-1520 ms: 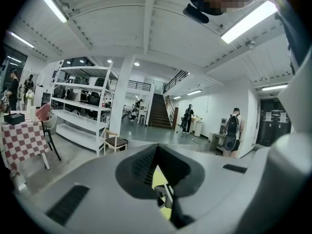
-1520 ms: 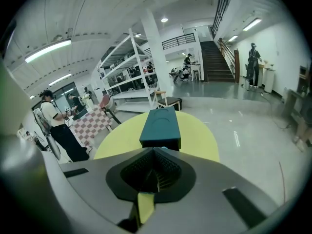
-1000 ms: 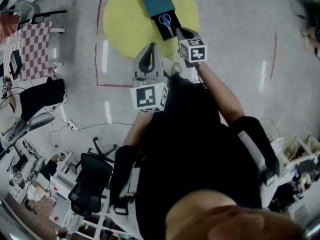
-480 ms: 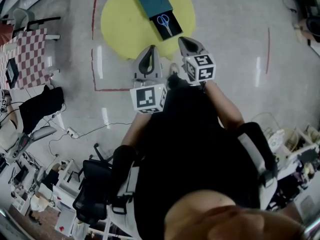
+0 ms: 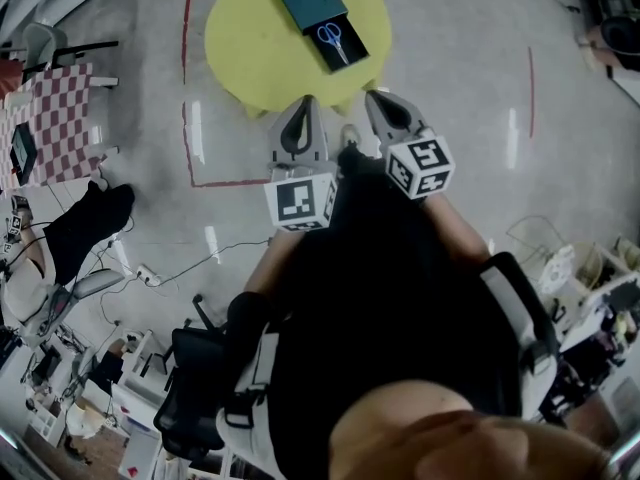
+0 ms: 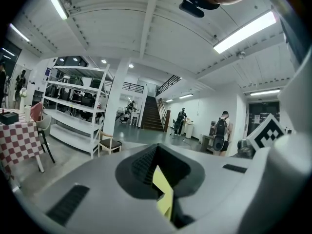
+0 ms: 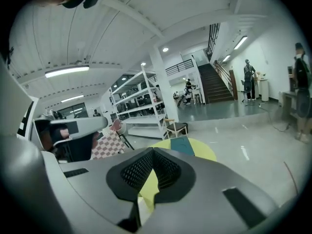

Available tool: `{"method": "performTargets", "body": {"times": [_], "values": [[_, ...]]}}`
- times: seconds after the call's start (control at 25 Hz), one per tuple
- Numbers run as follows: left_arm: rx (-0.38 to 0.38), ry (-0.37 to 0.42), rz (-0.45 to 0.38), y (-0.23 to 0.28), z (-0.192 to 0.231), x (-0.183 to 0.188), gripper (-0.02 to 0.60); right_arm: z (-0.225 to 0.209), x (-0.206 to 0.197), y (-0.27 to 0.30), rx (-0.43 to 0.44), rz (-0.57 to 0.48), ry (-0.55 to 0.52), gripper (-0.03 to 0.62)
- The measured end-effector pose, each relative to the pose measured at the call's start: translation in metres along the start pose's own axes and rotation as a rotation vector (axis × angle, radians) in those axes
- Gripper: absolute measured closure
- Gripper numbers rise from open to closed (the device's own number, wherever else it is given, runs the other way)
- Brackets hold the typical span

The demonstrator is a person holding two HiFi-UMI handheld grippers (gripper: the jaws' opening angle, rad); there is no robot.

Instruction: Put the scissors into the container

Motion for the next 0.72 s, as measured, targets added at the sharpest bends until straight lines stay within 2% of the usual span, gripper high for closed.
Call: {"method": "performTargets", "body": {"times": [0.28, 0.72], "values": [[-0.017, 0.004, -0.007, -0.020, 0.002, -0.002, 0.583, 0.034, 0.012, -0.033, 0.005, -0.068, -0.031, 0.594], [-0.034, 0.014, 0.002, -0.031, 0.014, -0.004, 0.583, 0.057, 0.012, -0.036, -0.001, -0.099, -0.030, 0.594]]}}
Point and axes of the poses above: the fingertips, and each gripper's own axes: y forward along the fingers, z to its left, x out of its top, the point moved 10 cm from there along -y, backward along the fingers, and after that the axes turned 11 degrees about x, right-handed, at the moved point
